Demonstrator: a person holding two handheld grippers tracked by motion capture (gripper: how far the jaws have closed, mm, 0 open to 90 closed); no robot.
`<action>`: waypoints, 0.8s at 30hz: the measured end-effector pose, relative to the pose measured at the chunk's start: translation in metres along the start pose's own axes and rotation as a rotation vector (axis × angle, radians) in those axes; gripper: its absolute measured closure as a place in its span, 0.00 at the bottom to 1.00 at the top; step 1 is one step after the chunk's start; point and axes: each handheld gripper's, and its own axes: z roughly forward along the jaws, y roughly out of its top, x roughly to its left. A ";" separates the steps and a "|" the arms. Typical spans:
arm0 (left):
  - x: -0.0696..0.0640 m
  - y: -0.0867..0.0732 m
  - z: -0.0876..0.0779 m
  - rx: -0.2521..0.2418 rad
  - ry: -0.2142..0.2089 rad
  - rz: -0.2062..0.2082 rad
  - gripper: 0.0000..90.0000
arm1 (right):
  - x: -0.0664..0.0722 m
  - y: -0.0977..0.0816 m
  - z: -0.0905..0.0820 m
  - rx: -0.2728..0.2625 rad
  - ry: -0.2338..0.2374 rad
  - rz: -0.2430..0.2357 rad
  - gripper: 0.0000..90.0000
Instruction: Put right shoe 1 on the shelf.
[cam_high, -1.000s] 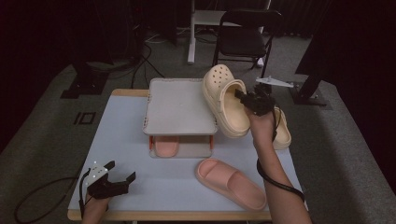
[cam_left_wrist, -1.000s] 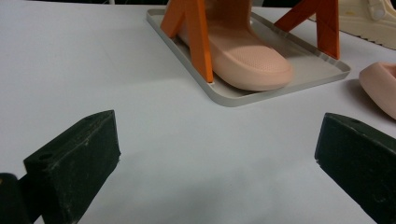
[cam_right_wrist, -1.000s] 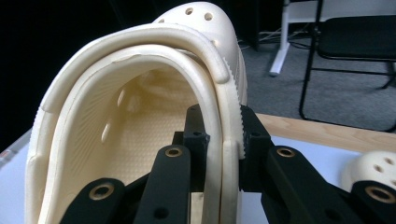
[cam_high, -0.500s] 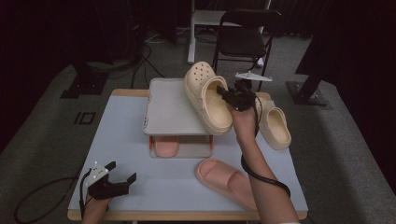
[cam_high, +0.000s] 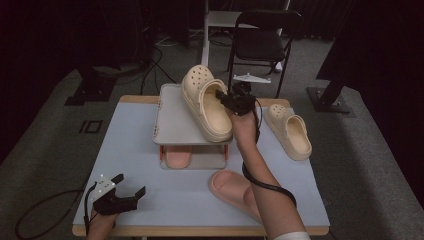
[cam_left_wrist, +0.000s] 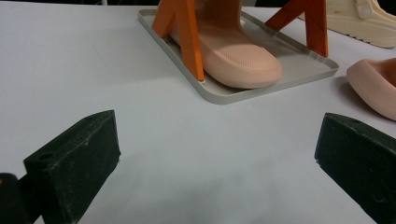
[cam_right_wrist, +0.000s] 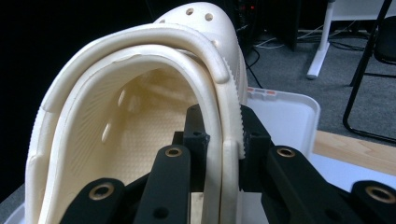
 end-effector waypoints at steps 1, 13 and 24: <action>0.000 0.000 0.000 -0.002 -0.002 0.000 0.00 | 0.002 0.001 0.002 0.000 0.000 -0.003 0.86; 0.000 0.000 -0.001 -0.002 -0.007 0.000 0.00 | 0.023 0.002 0.034 0.018 0.023 0.007 0.86; 0.000 0.000 -0.002 -0.007 -0.015 -0.003 0.00 | 0.037 0.002 0.061 0.033 0.008 0.013 0.86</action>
